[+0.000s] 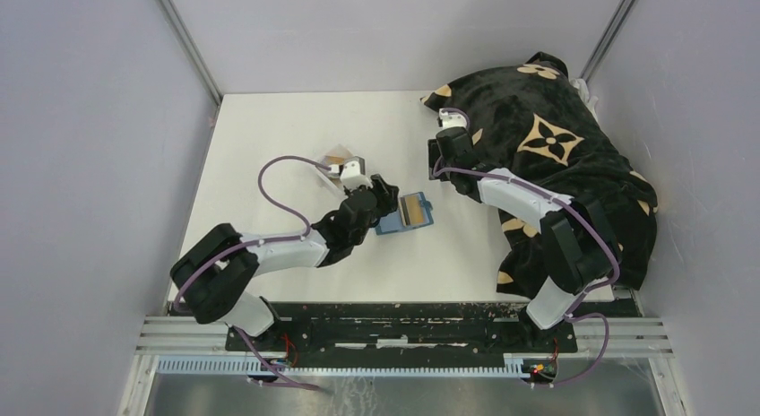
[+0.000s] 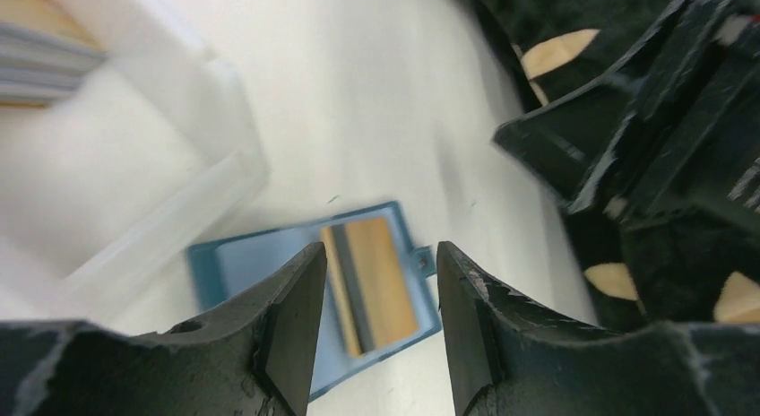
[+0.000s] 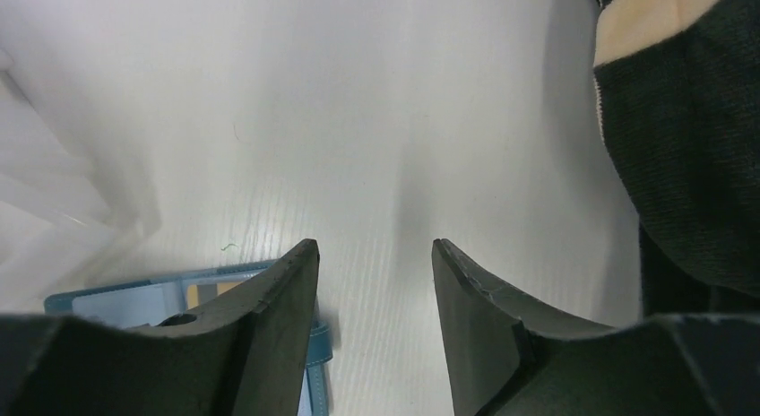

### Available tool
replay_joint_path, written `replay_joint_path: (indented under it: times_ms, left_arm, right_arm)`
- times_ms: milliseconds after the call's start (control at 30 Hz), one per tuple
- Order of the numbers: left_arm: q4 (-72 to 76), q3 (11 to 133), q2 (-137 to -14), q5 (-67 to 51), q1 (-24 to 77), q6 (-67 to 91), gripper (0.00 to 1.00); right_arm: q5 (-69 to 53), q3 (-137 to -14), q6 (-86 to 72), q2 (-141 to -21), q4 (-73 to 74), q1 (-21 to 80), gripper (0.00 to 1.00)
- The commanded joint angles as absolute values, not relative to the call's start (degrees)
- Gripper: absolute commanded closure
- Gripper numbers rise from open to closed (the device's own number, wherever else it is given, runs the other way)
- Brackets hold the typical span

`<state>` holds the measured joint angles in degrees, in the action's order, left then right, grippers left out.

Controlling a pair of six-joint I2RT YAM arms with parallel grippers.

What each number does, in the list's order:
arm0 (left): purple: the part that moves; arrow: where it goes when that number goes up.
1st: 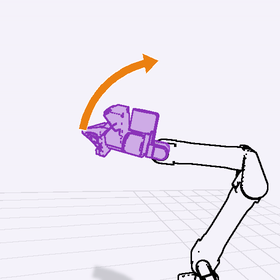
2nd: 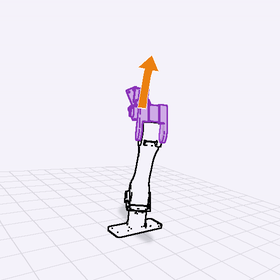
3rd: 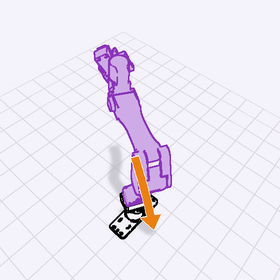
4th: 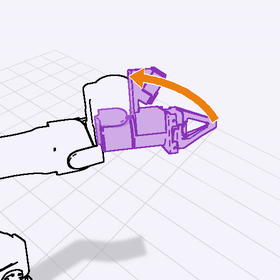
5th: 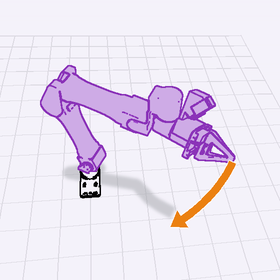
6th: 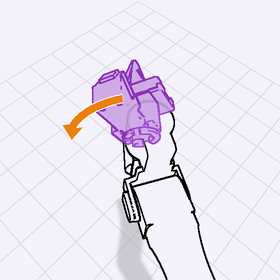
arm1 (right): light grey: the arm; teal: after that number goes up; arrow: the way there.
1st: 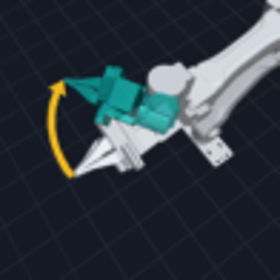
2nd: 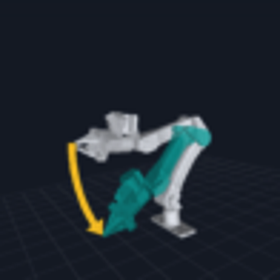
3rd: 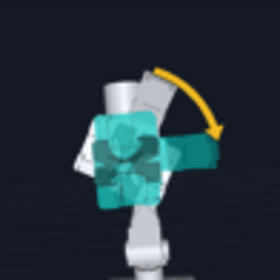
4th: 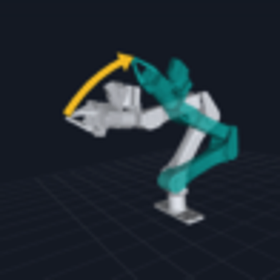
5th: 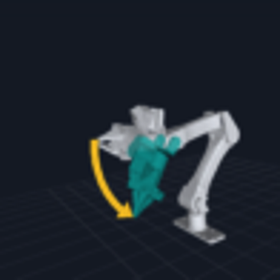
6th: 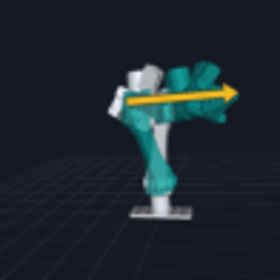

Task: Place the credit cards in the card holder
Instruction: Insert the credit card into the card holder, then close the card holder at the center of the board.

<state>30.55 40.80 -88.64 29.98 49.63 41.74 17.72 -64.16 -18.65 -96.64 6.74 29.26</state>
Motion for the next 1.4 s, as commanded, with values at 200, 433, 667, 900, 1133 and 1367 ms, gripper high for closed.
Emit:
replay_joint_path:
  times_ms: [200,433,667,900,1133,1367]
  left_arm:
    - [26.1,24.7,-77.2,34.8,50.3,50.7,0.40]
    - [26.8,22.3,-76.7,36.0,51.2,52.5,0.33]
    - [31.3,22.2,-81.5,35.8,51.2,54.2,0.33]
    - [39.0,23.6,-89.9,34.7,51.1,56.2,0.33]
    - [44.0,26.7,-95.9,35.1,51.1,56.6,0.33]
    - [46.7,28.6,-98.2,34.9,51.0,56.1,0.34]
  right_arm:
    - [14.2,-58.7,-26.0,-90.8,-1.8,29.4,0.31]
    - [8.9,-57.2,-28.4,-88.8,-3.1,29.2,0.03]
    - [7.9,-55.9,-29.3,-90.2,-0.9,29.2,0.15]
    - [8.7,-55.6,-28.1,-93.2,0.7,29.5,0.22]
    - [12.0,-56.7,-25.9,-94.8,4.9,31.8,0.25]
    - [18.5,-59.3,-23.2,-96.7,9.8,37.0,0.25]
